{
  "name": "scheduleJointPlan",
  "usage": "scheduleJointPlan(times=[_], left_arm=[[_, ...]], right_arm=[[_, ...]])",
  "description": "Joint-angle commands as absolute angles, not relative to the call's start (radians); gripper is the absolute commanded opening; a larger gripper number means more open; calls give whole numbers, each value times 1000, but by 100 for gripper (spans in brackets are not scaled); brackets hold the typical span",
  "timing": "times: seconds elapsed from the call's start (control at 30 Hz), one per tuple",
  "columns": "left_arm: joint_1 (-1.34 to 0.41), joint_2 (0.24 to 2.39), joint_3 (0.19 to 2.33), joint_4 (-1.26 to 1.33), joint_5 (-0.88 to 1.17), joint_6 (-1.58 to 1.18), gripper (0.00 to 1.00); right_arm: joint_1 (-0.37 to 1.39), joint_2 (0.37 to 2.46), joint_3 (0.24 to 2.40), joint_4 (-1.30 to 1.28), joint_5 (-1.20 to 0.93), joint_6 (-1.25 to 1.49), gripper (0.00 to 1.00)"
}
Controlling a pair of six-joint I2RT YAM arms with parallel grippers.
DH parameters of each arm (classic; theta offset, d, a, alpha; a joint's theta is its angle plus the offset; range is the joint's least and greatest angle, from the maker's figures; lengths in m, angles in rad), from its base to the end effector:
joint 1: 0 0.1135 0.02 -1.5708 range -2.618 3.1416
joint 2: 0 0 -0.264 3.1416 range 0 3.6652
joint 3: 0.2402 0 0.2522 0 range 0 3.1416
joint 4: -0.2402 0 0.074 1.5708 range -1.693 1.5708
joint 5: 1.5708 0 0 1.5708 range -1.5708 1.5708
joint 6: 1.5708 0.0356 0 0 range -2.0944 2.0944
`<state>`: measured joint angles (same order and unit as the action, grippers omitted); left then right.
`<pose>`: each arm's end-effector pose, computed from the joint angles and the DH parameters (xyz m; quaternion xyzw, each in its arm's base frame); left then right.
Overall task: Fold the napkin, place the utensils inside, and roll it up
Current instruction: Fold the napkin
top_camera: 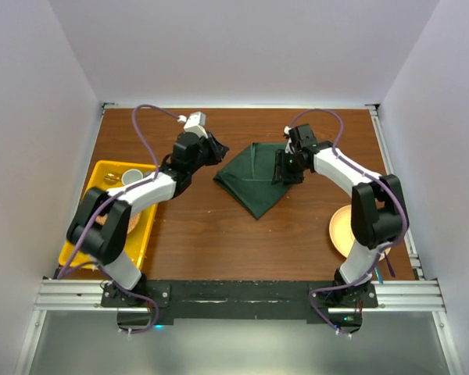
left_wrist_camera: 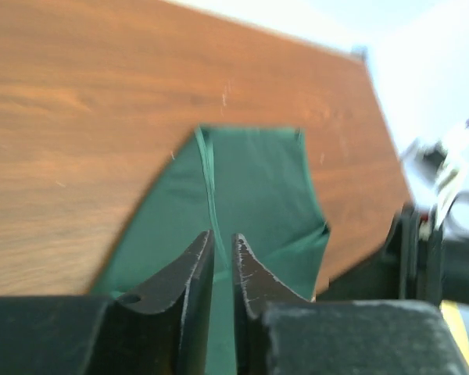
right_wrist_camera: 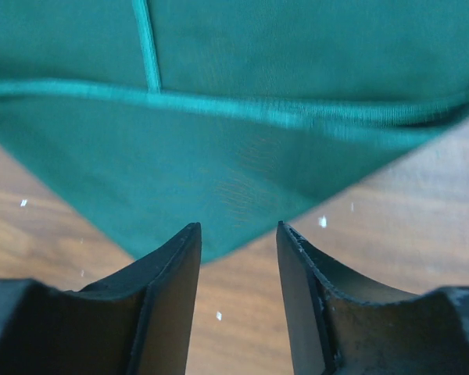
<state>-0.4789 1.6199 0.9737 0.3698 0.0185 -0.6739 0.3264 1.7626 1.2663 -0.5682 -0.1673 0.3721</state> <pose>0.3282 -0.1711 0.2477 -0.0721 0.7945 -0.3348 0.5015 0.3459 0.1234 0.2134 0.0011 0.9650 0.1614 0.2068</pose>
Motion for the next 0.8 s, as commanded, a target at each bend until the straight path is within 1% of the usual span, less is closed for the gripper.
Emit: scheduleJointPlan(times=[0.0,0.07,0.1,0.2,0.4,0.47,0.63,0.73,0.77], left_arm=[[-491,1785,1054,374,166,-647,15],[-491,1831,1077,330,149,-635,13],[-491,1839,1086,321,128,-623,11],[-491,1850,1089,295,75,-581,10],[-488,1873,1104,236,3,-534,10],[-488,1878,1106,230,-21,-523,10],[-494,1862,1124,201,-37,-492,10],[-512,1833,1166,160,-61,-462,11],[-523,1824,1172,150,-72,-459,12]], right_arm=[[322,1792,1321,-485,-167,394,44],[316,1821,1333,-486,-131,394,43],[304,1830,1336,-488,-117,393,41],[279,1855,1336,-474,-86,373,37],[236,1920,1339,-445,-68,333,35],[230,1946,1350,-460,-32,328,33],[229,1941,1365,-479,-18,307,33],[236,1905,1391,-494,-32,308,35],[242,1898,1397,-503,-32,308,38]])
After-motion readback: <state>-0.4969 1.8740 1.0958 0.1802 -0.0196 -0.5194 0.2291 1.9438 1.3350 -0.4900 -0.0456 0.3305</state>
